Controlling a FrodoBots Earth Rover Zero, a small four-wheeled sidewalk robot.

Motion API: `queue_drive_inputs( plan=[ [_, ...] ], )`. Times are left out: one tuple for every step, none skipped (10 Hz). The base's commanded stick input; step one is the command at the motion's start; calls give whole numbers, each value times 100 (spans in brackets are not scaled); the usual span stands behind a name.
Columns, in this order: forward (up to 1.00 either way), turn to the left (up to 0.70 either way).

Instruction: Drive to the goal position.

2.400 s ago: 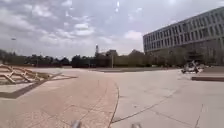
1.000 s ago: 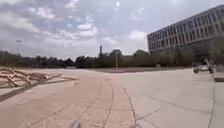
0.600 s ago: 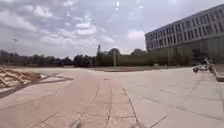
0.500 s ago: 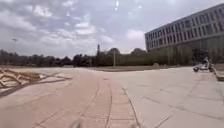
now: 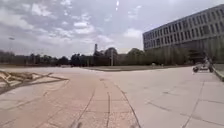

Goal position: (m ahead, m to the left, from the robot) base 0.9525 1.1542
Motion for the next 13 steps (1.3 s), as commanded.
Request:
queue_drive_inputs(
  plan=[
    [65,-8],
    [65,-8],
    [65,-8],
    [65,-8],
    [65,-8],
    [65,-8],
    [65,-8],
    [65,-8],
    [65,-8],
    [65,-8],
    [65,-8],
    [65,-8],
    [65,-8]
  ],
)
